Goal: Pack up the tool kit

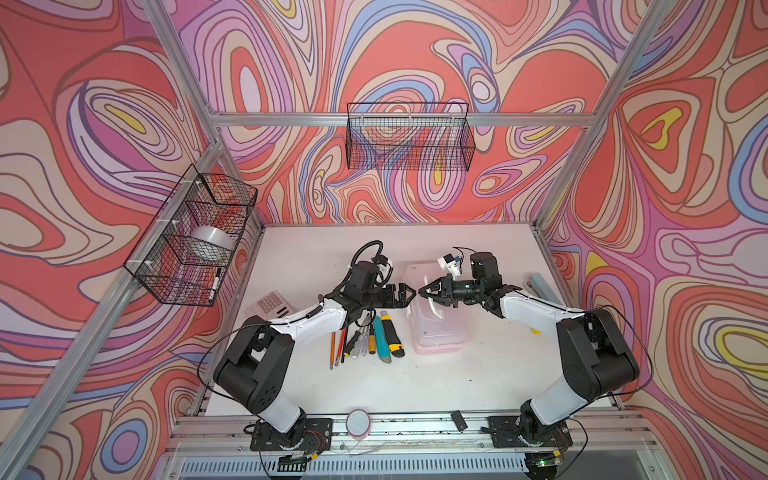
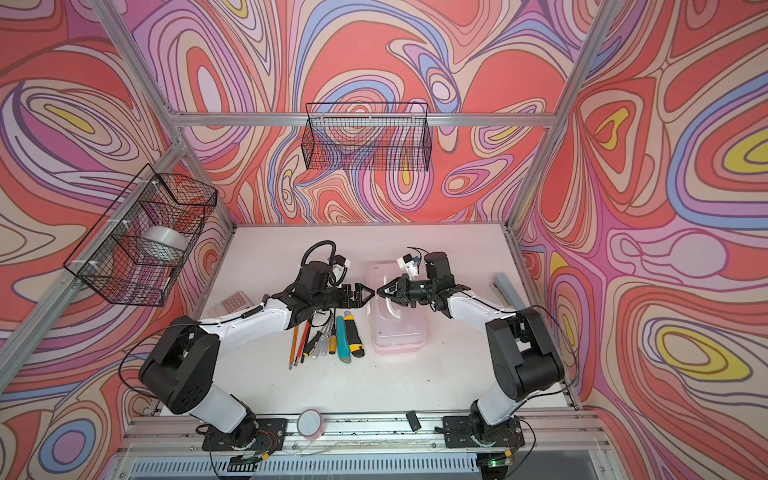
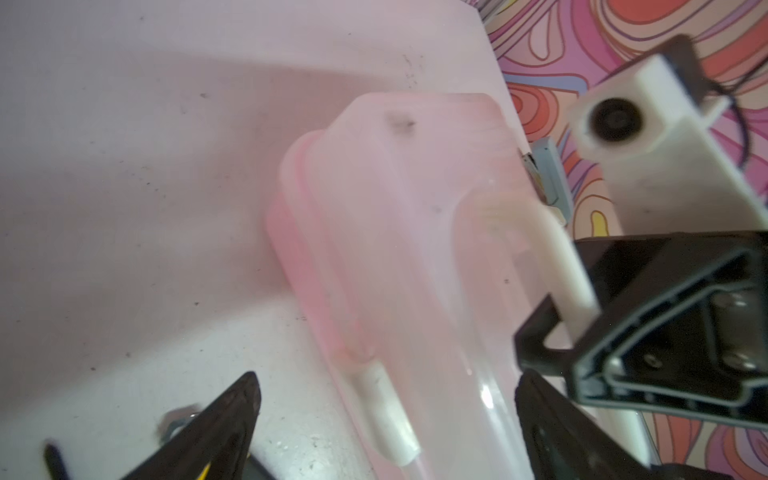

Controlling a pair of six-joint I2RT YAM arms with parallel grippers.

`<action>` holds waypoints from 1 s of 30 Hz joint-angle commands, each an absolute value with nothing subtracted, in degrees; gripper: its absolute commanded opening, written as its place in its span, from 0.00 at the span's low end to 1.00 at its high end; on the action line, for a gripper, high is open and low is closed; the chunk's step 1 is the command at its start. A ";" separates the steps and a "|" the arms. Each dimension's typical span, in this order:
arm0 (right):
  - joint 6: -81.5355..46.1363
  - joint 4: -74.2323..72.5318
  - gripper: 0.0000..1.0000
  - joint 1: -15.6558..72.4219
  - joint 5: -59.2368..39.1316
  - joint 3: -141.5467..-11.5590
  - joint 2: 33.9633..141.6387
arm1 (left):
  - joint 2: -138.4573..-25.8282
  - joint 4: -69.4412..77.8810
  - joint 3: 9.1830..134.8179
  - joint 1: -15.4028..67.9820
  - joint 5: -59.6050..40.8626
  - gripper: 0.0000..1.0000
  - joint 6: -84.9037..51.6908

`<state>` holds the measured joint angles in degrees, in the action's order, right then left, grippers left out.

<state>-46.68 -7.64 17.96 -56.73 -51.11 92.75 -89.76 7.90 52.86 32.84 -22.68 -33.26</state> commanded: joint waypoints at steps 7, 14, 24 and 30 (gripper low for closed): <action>-53.73 -28.64 0.00 13.78 -63.98 -44.88 93.08 | -81.48 13.71 45.79 33.17 -26.15 0.96 -38.95; -58.57 -36.03 0.00 11.77 -65.49 -42.54 93.39 | -79.01 22.24 39.88 32.87 -28.39 0.95 -44.70; -91.31 -85.48 0.00 8.16 -68.35 -37.37 108.09 | -84.20 38.23 36.32 32.32 -33.18 0.92 -53.92; -89.45 -83.31 0.00 7.84 -68.75 -37.16 108.49 | -85.48 39.32 36.56 31.73 -33.74 0.91 -53.77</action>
